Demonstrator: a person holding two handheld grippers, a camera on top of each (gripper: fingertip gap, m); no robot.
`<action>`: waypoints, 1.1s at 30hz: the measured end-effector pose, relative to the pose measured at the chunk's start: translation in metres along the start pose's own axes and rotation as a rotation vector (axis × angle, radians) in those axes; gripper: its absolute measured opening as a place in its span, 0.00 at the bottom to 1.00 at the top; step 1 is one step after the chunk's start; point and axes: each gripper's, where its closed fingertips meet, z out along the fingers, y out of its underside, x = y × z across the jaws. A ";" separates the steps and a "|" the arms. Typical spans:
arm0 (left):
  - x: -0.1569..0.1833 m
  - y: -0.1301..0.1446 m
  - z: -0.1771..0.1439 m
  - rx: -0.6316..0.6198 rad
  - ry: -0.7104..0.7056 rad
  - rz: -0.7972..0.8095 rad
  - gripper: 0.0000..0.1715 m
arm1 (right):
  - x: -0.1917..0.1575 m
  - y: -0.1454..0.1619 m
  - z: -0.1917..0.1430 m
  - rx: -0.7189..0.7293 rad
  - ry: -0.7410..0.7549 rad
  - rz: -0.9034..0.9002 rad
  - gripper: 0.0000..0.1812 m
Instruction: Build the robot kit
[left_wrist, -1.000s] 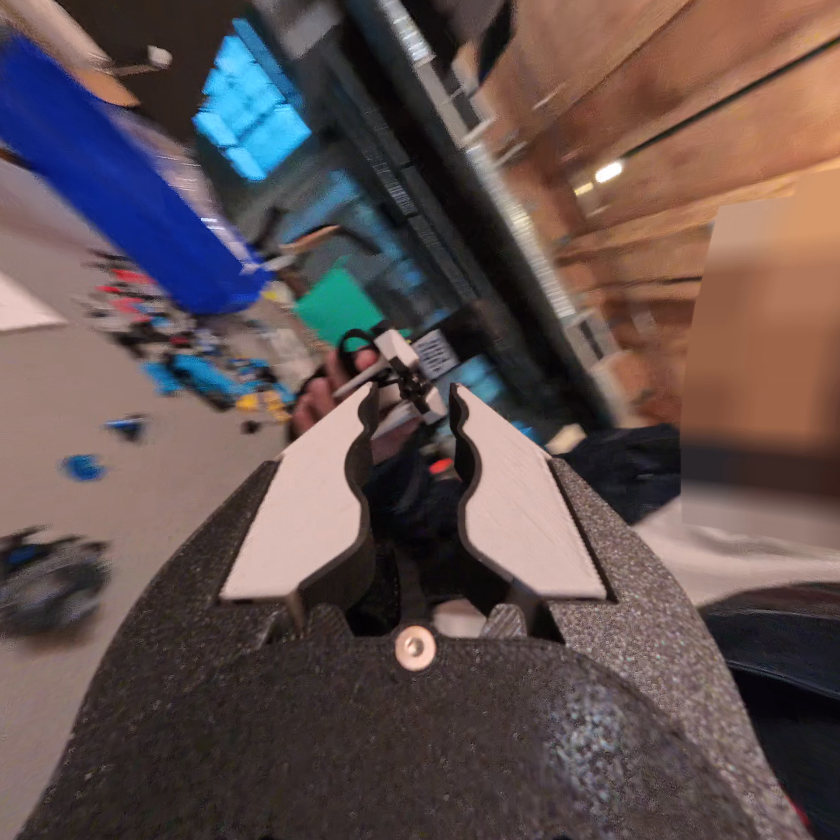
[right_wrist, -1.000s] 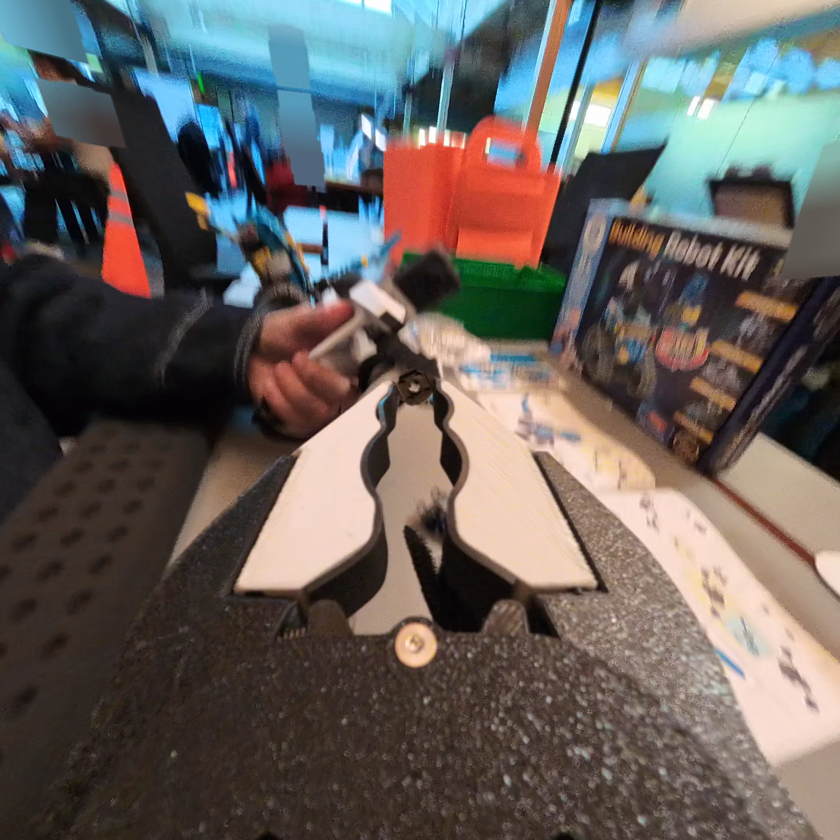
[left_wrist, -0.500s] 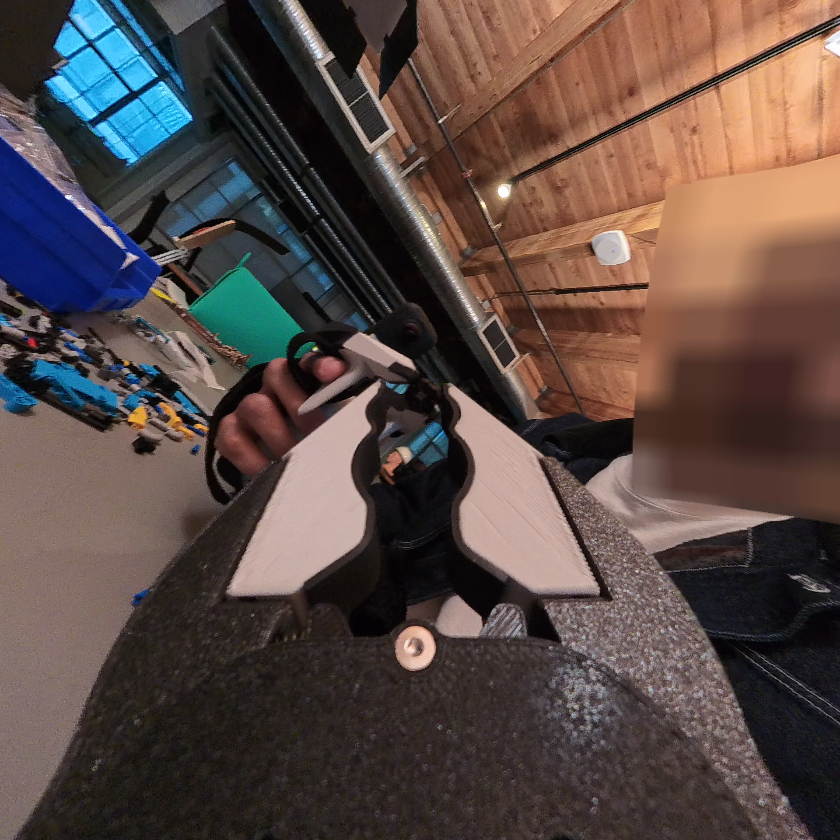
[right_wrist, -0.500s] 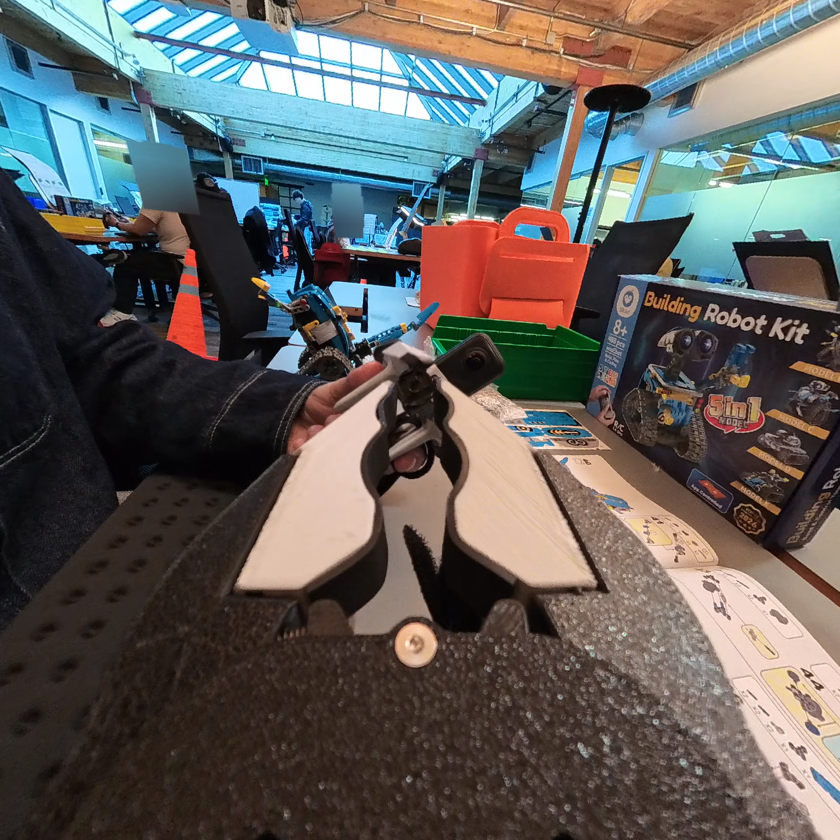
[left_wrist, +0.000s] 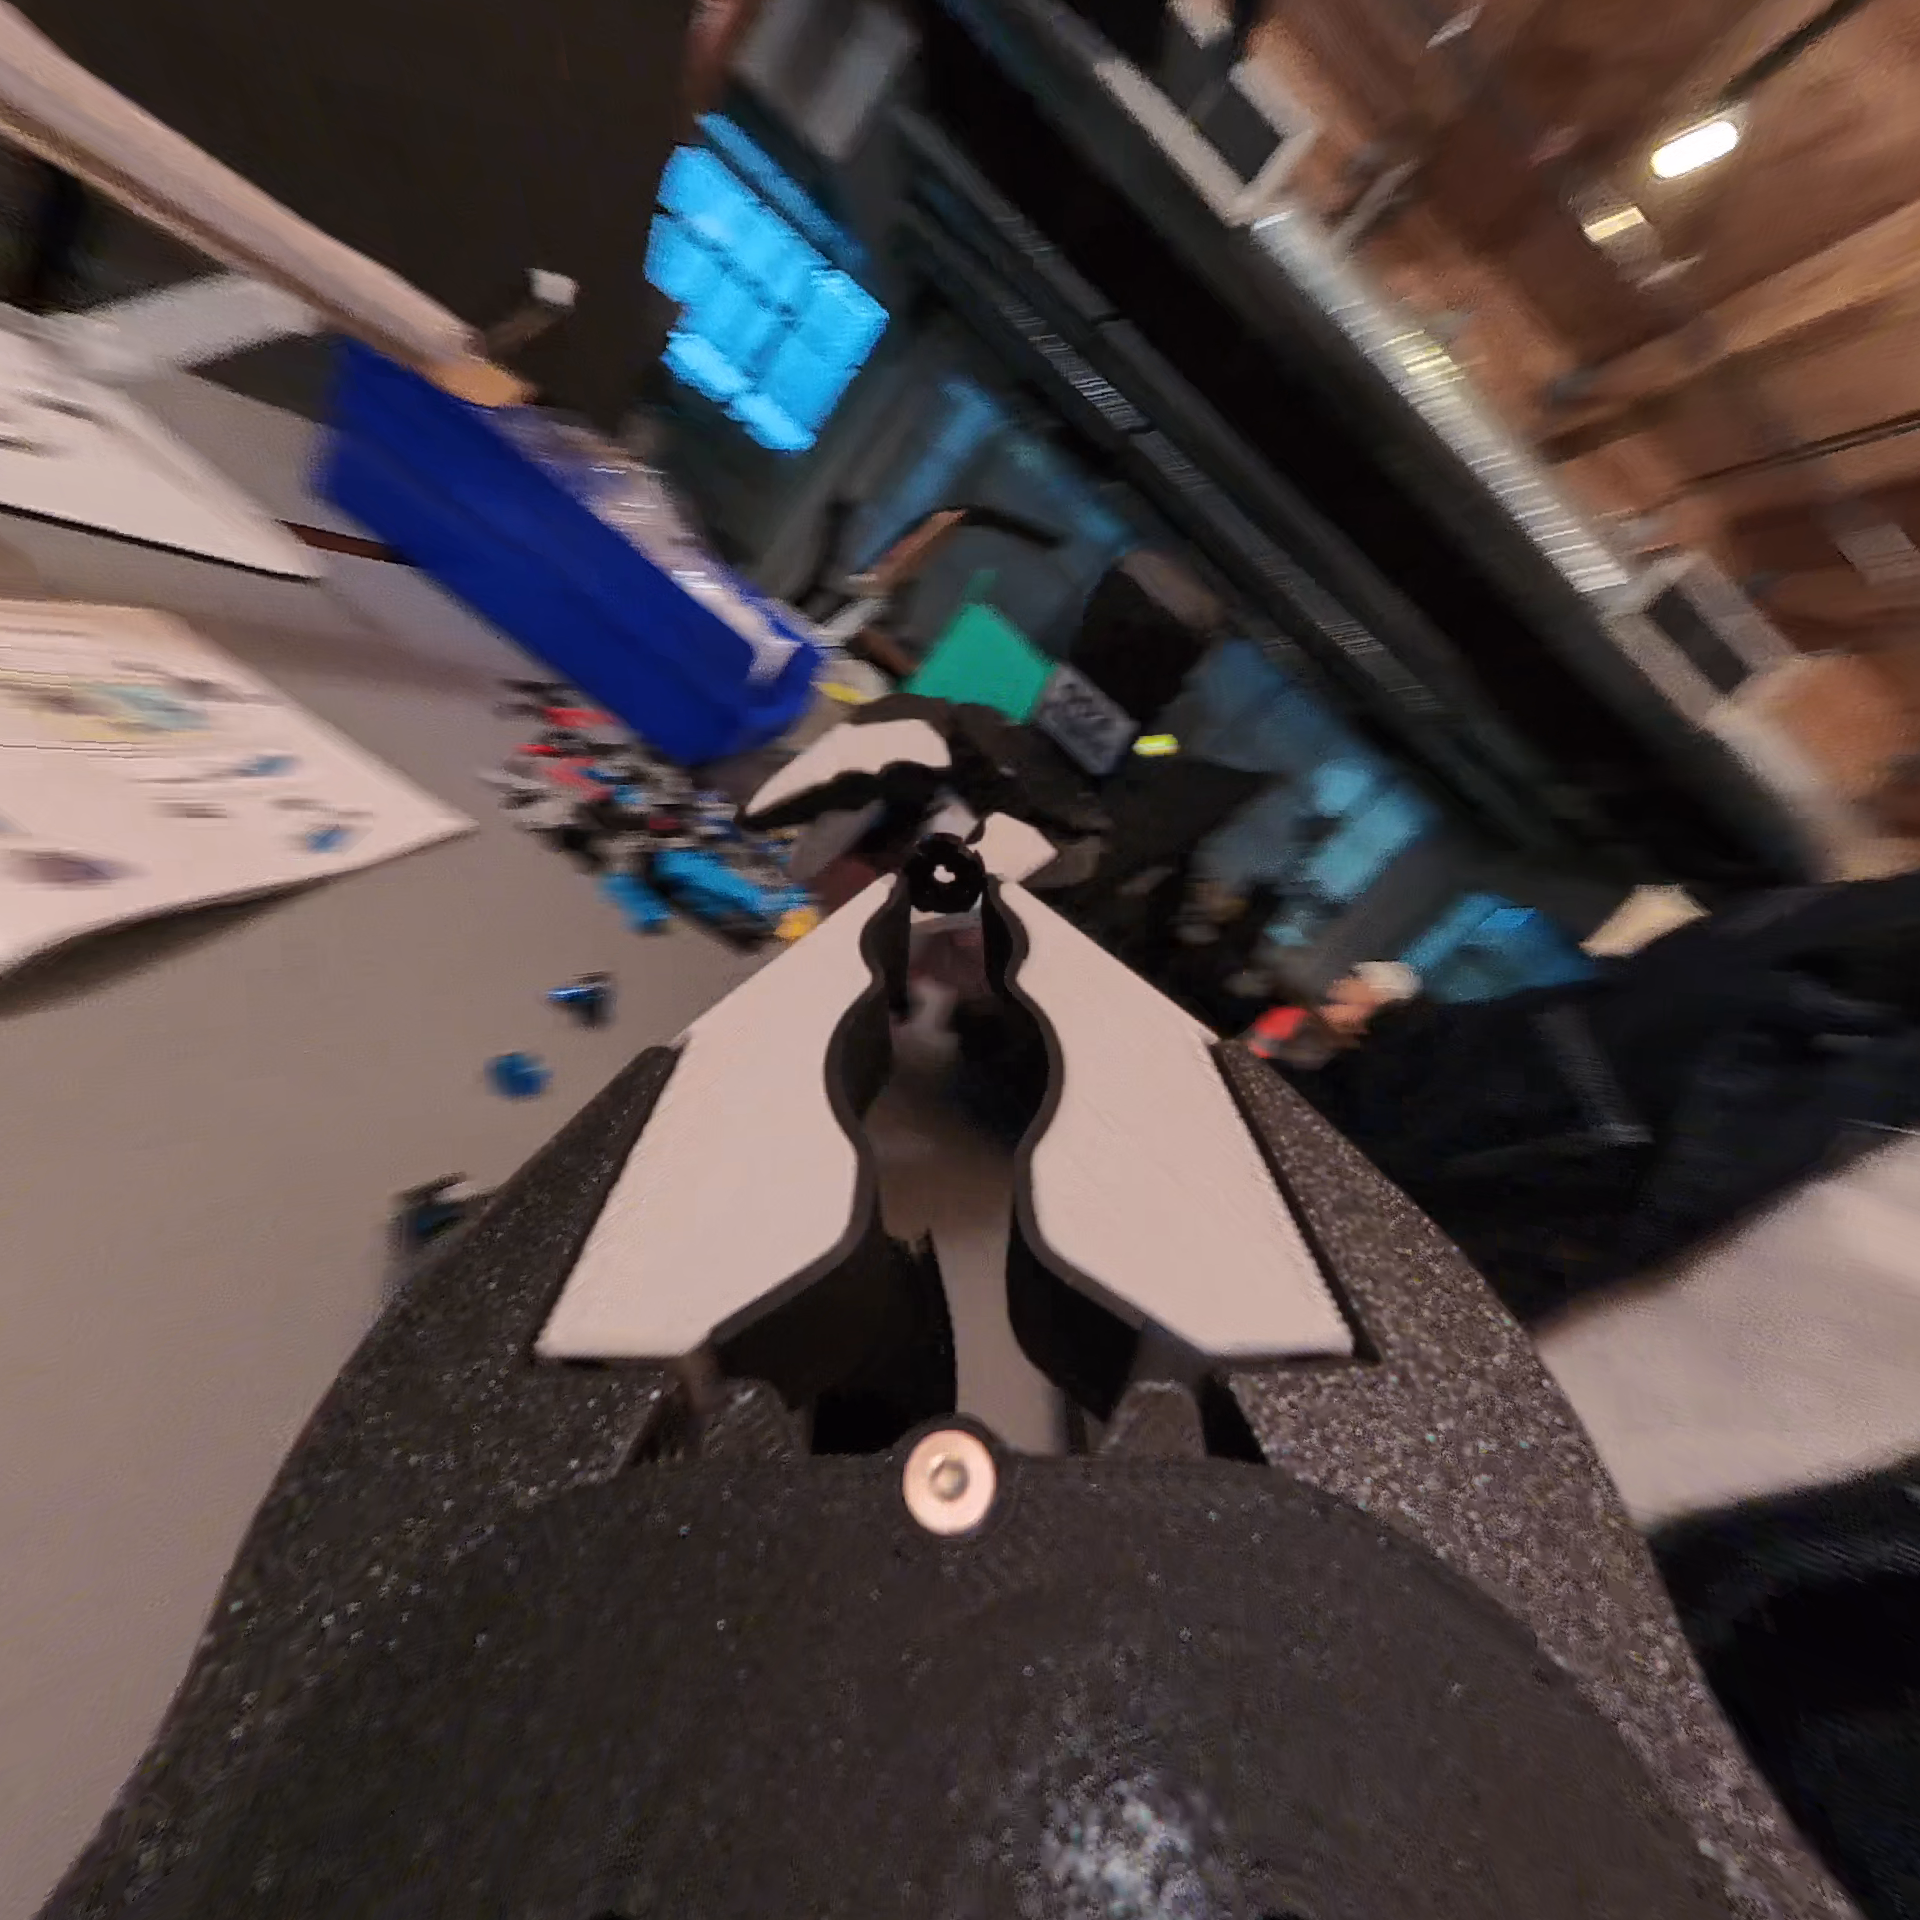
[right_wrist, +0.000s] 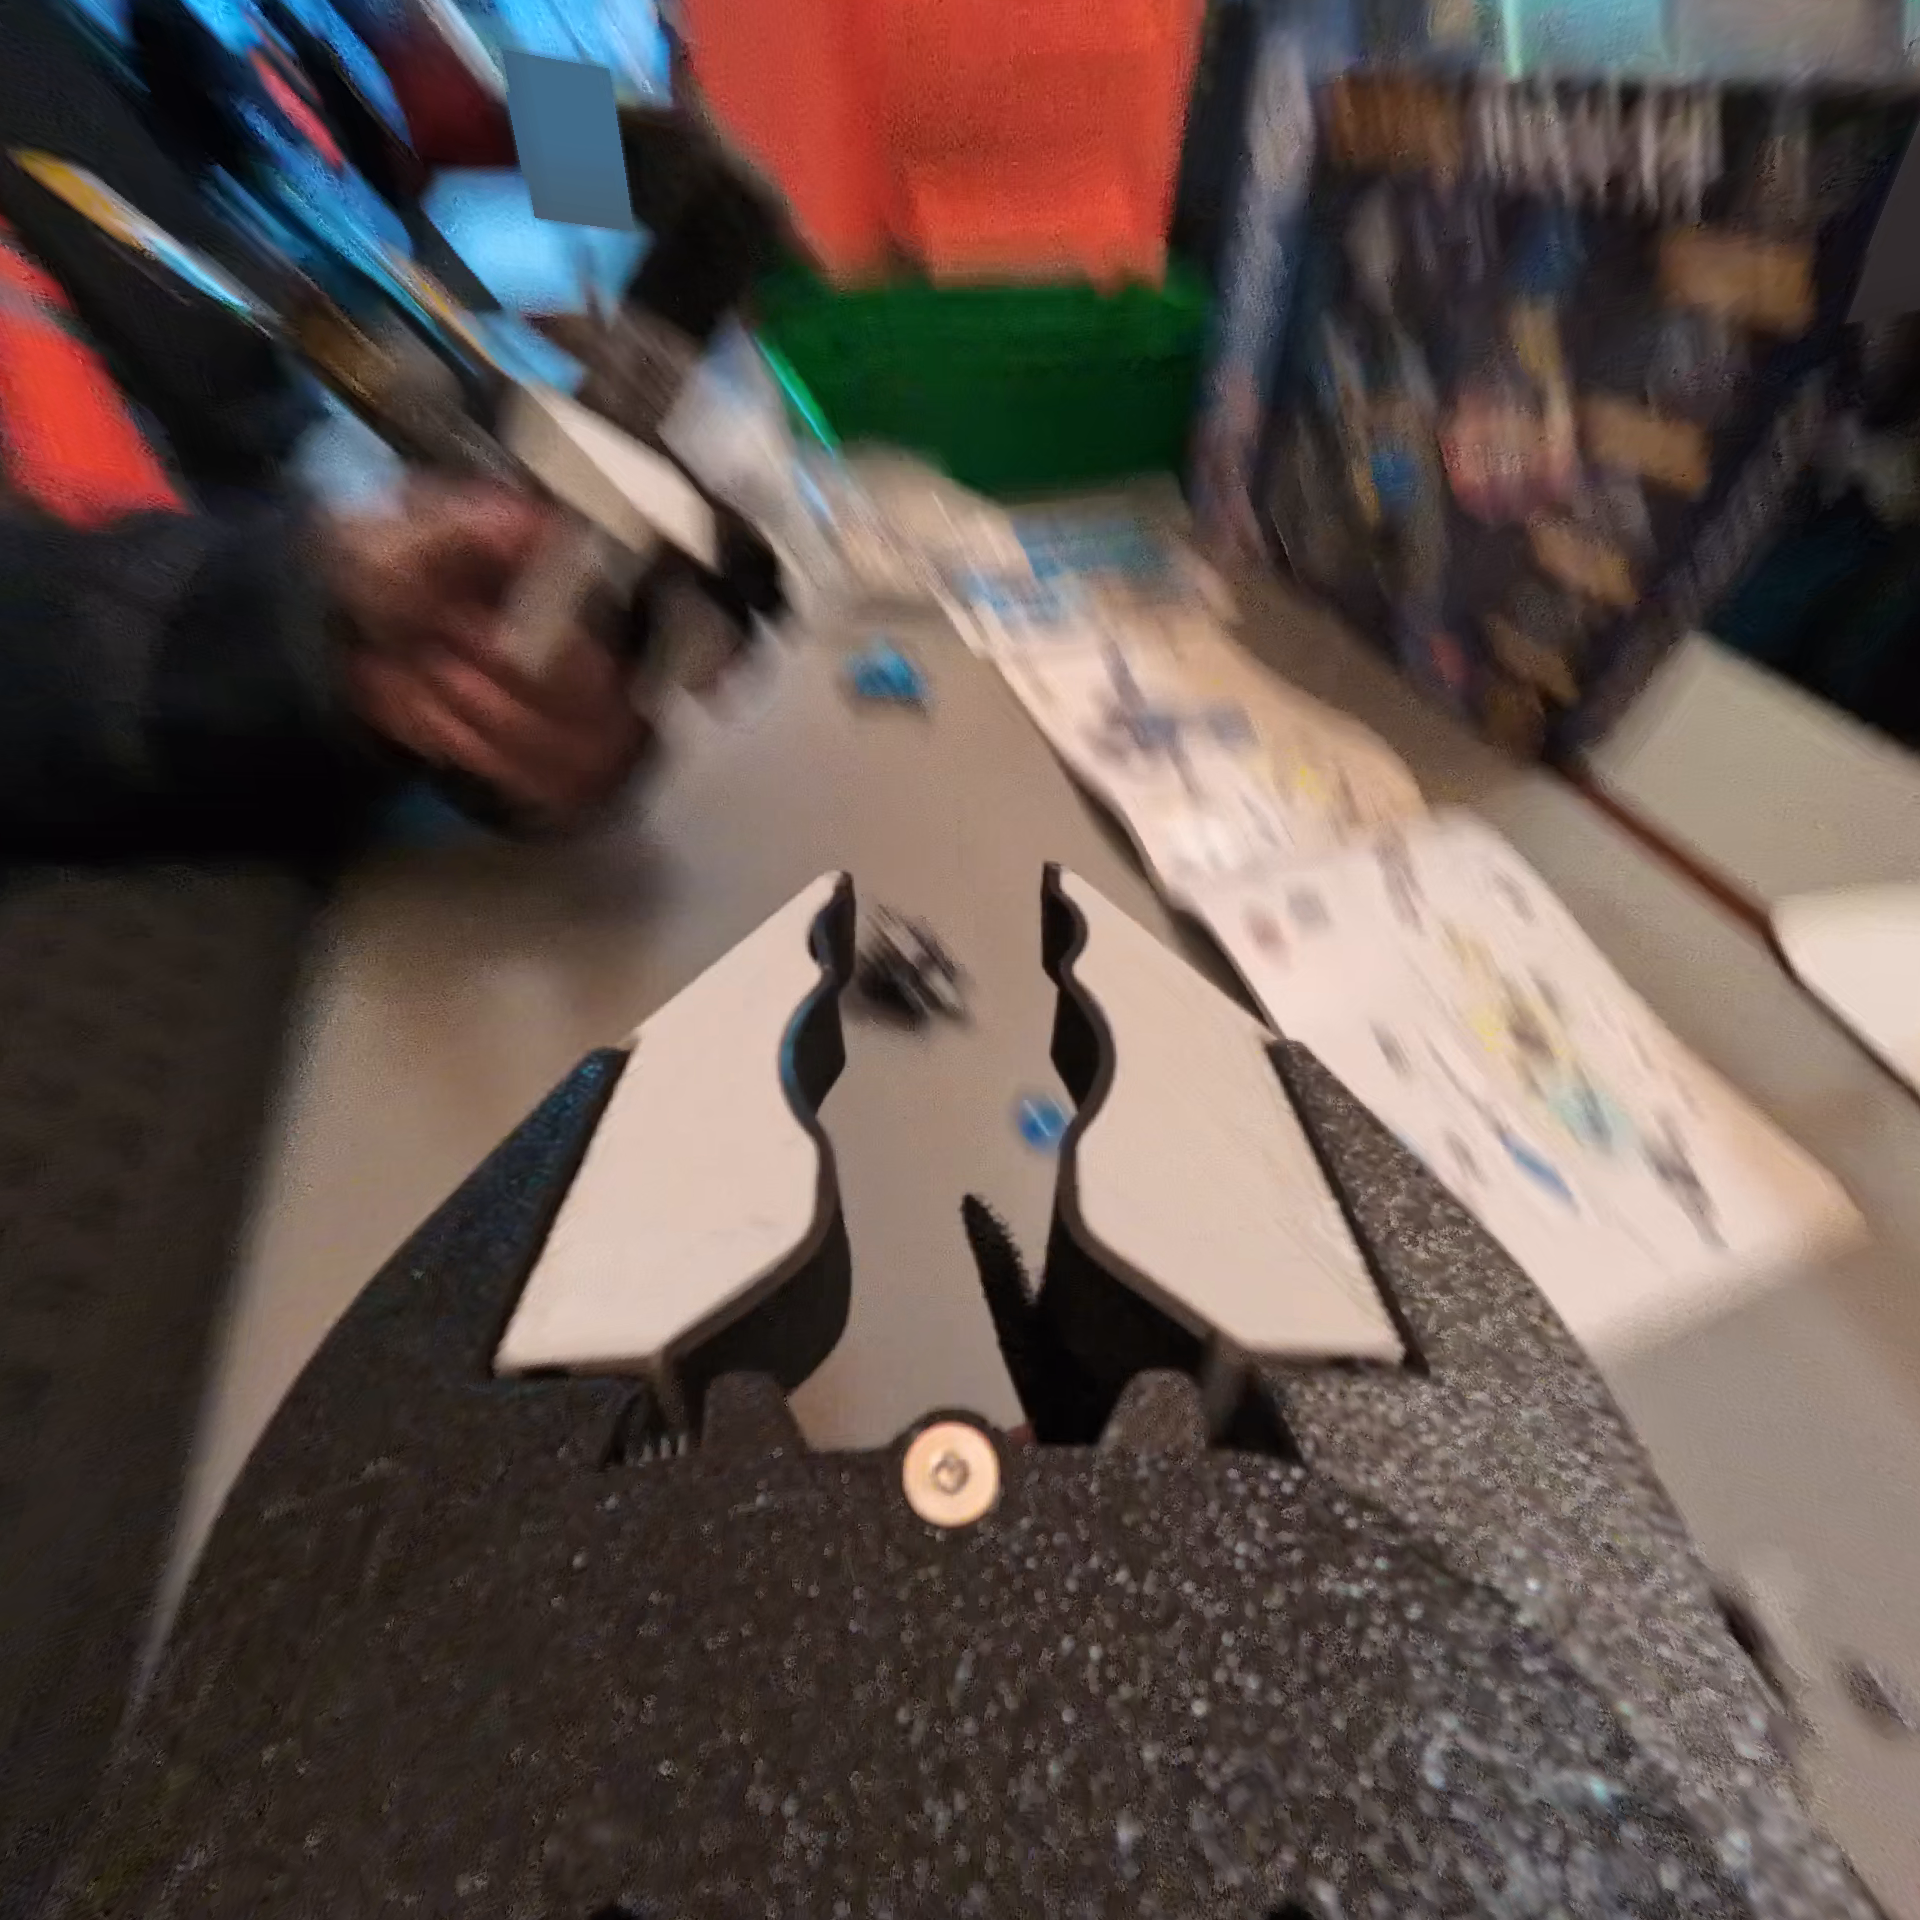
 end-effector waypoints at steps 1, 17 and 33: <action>-0.012 -0.001 -0.005 -0.011 -0.095 0.049 0.07 | 0.019 0.033 0.005 -0.180 0.070 -0.003 0.19; -0.026 0.009 -0.005 -0.075 -0.197 0.093 0.08 | 0.019 0.091 0.035 -0.479 0.038 -0.020 0.10; -0.026 0.013 -0.004 -0.092 -0.181 0.061 0.07 | -0.040 0.092 0.012 -0.469 -0.237 0.039 0.11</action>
